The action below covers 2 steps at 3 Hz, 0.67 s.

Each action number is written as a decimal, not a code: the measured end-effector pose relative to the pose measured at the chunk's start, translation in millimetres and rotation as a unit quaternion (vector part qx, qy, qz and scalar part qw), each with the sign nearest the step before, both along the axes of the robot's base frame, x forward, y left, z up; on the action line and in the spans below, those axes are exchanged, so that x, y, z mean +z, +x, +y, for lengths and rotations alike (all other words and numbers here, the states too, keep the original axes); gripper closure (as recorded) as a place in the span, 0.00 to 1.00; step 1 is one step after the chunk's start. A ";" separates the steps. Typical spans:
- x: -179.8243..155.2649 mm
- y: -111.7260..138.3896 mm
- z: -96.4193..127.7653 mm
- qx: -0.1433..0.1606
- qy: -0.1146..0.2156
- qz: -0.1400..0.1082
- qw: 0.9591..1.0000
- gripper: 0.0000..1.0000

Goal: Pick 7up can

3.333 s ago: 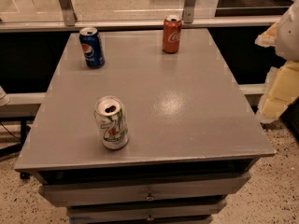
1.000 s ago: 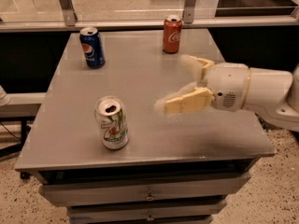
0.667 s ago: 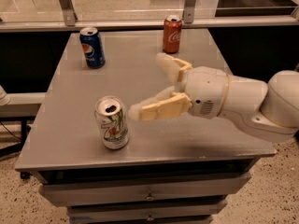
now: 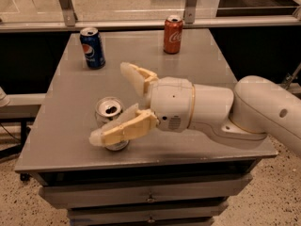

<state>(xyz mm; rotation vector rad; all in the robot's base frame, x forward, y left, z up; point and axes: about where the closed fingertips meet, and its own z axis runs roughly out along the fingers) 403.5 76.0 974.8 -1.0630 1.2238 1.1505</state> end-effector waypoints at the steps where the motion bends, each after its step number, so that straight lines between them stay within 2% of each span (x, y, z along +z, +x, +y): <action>1: -0.2 -0.4 0.4 0.000 -0.001 0.000 1.000 0.00; 2: -7.1 -0.7 -19.5 -0.016 0.017 -0.011 1.000 0.00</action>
Offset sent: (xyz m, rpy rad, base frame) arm 0.0001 -0.0641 -0.0215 0.1047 -0.0618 -0.1037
